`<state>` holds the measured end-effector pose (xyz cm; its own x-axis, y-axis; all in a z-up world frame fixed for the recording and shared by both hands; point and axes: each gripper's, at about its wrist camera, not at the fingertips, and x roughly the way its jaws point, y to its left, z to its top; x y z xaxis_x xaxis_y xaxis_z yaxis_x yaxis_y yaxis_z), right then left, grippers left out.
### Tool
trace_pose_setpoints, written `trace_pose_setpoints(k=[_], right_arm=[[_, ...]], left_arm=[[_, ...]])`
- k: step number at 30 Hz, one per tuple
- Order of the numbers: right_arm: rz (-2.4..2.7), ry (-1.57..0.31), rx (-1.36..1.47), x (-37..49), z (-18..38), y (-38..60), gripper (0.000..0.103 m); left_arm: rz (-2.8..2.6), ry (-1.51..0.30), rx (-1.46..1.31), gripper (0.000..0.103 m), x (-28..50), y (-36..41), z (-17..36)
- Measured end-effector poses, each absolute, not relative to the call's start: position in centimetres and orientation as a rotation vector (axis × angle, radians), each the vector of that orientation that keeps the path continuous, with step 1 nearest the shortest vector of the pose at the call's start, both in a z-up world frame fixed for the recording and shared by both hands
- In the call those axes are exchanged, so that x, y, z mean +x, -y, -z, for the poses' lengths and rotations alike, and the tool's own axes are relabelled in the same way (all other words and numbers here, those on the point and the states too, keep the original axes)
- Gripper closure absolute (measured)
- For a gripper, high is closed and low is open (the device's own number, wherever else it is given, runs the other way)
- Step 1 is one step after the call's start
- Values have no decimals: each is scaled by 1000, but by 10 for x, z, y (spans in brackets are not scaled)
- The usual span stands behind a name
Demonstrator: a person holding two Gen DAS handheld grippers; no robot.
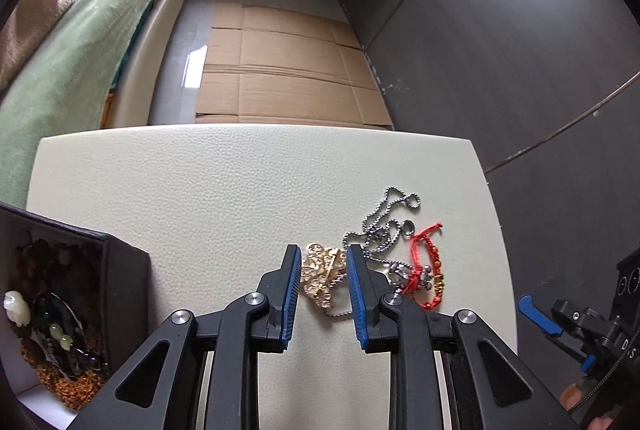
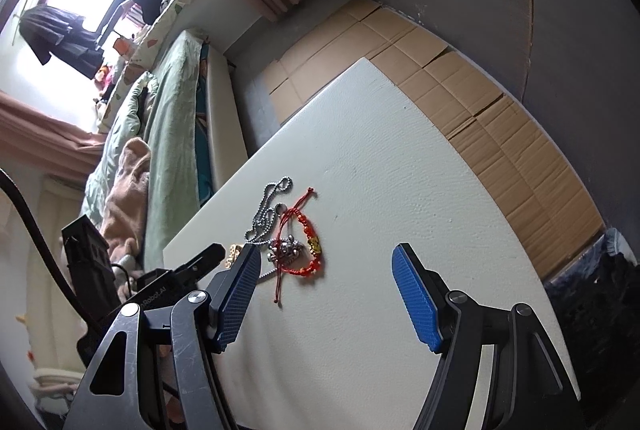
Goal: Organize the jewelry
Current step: 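Lift the silver chain with the left gripper toward the black box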
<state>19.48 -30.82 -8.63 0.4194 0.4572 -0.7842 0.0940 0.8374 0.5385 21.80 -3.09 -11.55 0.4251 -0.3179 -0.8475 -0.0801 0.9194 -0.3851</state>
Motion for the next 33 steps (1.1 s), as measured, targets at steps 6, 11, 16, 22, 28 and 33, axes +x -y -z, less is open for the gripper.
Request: trace_pose_setpoints(k=[6, 11, 16, 22, 28, 33], right_arm=[[-244, -1134, 546, 193, 86, 305, 33], [-241, -1133, 536, 193, 85, 305, 33], [-238, -1129, 535, 192, 84, 308, 33], [-244, -1131, 523, 192, 84, 303, 33], [-262, -1146, 496, 194, 87, 294, 33], [-268, -1153, 480, 195, 88, 288, 33]], left_arm=[[153, -1139, -322, 78, 219, 45, 119], [110, -1130, -261, 78, 218, 50, 126], [91, -1113, -207, 78, 215, 55, 126], [119, -1116, -239, 101, 214, 56, 125], [103, -1065, -246, 103, 211, 48, 108], [64, -1027, -289, 103, 209, 34, 99]])
